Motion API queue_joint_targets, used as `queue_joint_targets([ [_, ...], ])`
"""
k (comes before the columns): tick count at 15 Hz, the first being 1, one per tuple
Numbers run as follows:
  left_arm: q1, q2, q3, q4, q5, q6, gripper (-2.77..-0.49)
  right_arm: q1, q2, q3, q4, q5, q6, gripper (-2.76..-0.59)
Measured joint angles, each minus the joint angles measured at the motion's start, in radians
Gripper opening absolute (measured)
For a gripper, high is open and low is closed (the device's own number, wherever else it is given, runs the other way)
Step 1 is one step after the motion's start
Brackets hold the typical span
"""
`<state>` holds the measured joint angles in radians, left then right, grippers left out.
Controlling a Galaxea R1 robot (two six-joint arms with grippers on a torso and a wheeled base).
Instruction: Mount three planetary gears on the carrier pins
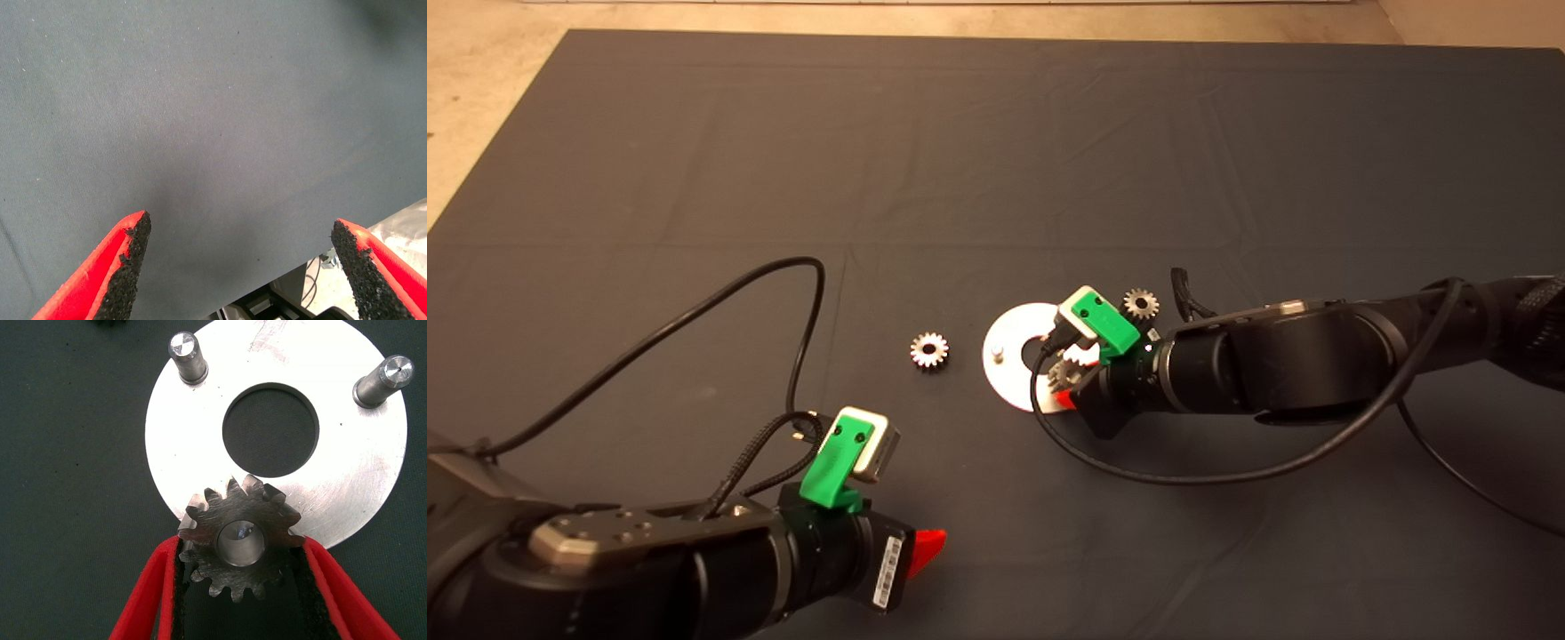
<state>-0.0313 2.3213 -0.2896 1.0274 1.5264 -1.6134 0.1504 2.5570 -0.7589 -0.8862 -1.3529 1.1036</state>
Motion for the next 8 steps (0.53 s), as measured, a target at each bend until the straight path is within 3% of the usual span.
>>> queue_joint_targets([
  [8, -0.004, 0.000, 0.000, -0.001, 0.000, -0.003, -1.35, 0.003, -0.031, 0.025, 0.001, -0.010, 0.000, -2.43],
])
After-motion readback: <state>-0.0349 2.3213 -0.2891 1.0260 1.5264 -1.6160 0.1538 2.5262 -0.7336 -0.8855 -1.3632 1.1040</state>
